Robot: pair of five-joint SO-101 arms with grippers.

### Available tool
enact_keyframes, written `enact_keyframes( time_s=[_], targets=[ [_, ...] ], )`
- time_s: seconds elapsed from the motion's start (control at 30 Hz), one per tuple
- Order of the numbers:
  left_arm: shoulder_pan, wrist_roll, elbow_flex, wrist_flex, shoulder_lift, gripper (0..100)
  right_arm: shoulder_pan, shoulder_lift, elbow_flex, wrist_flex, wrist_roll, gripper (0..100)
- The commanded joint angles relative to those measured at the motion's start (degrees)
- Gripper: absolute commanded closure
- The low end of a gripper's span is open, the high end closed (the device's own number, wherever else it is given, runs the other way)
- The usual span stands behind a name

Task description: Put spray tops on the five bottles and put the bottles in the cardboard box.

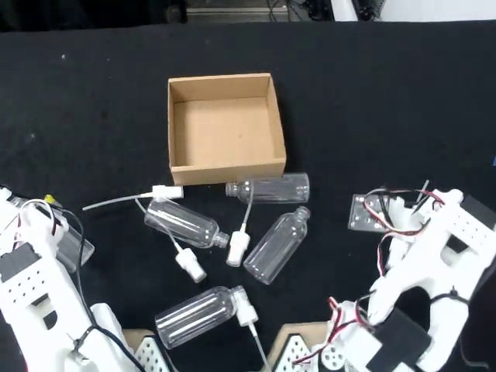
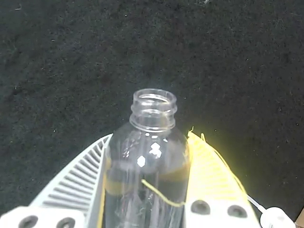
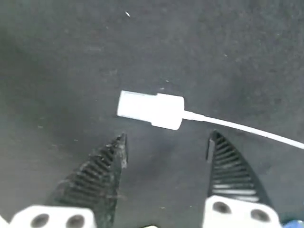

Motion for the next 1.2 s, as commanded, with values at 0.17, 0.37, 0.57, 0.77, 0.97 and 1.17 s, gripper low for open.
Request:
enact_keyframes(
  time_s=[0.17, 0.37, 0.57, 0.77, 0.97, 1.17],
  targets=[
    [-0.2, 0.4, -1.0, -0.7, -1.6, 95, 1.1, 2.8, 3.8, -14.1, 1.8, 61.4],
    [-0.2, 0.4, -1.0, -0.8, -1.6, 95, 0.9, 3.6, 10.9, -20.9, 1.8, 61.4],
    [-0.2, 0.3, -1.0, -0.9, -1.6, 95, 1.1, 3.4, 12.3, -21.2, -1.3, 69.3],
    [-0.2, 0.3, -1.0, -1.0, -1.6, 95, -0.5, 3.3, 10.8, -21.2, -32.6, 86.6],
    [-0.2, 0.3, -1.0, -1.0, -1.6, 95, 3.3, 3.3, 6.3, -20.7, -65.2, 87.1],
    [-0.2, 0.3, -1.0, -0.8, -1.6, 95, 3.0, 3.7, -0.1, -6.3, -65.8, 83.5]
  ],
)
